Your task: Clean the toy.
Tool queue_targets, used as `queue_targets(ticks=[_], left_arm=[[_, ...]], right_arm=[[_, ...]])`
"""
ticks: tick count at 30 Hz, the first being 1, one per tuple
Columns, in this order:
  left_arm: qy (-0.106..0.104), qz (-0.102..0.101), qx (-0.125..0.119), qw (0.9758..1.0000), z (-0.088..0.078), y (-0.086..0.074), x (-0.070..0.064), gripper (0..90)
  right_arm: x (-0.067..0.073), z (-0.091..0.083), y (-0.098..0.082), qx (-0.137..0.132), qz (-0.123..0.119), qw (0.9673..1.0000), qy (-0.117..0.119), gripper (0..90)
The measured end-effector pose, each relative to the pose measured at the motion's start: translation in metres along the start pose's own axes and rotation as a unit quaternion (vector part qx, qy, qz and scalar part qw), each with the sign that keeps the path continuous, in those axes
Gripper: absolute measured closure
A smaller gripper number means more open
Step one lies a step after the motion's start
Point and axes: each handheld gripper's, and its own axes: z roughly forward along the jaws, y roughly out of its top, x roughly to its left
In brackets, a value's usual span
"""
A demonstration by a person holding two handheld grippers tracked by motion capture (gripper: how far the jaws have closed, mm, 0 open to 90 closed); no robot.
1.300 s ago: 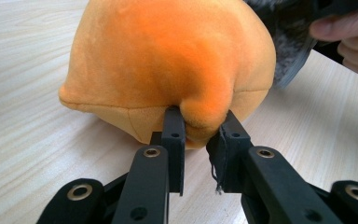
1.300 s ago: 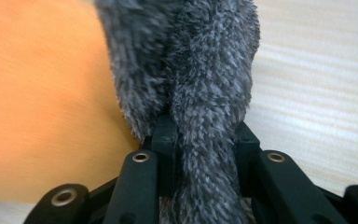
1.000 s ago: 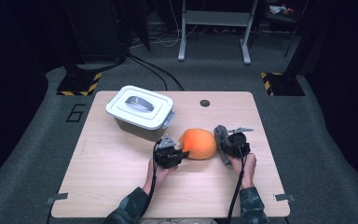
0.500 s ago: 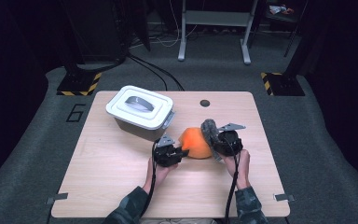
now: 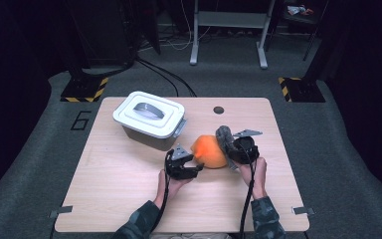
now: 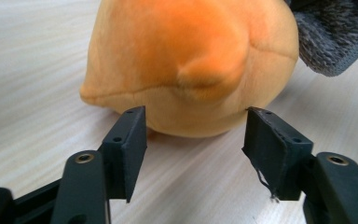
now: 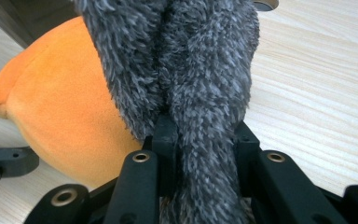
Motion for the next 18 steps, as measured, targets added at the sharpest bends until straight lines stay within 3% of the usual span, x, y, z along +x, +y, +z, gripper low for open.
queue_targets(ticks=[4, 6, 10, 13, 18], left_arm=[[0.011, 0.012, 0.001, 0.9999, 0.005, 0.003, -0.002, 44.7], [0.012, 0.009, 0.0, 0.9999, 0.007, 0.003, -0.003, 48.0], [0.009, 0.013, -0.001, 0.9999, 0.008, 0.003, -0.003, 60.7], [0.012, 0.011, -0.013, 0.9998, 0.007, 0.003, -0.002, 70.8], [0.003, -0.003, -0.028, 0.9996, 0.005, 0.004, -0.004, 78.7]], right_arm=[[0.0, 0.001, -0.001, -0.002, -0.001, 1.0, 0.001, 69.8], [0.001, 0.001, -0.001, -0.005, 0.001, 1.0, 0.0, 69.8], [0.002, 0.001, -0.003, -0.011, -0.007, 0.9999, -0.002, 69.9], [0.0, -0.002, -0.005, -0.014, -0.001, 0.9999, -0.001, 69.9], [-0.002, -0.01, -0.006, -0.032, 0.001, 0.9995, -0.004, 69.9]])
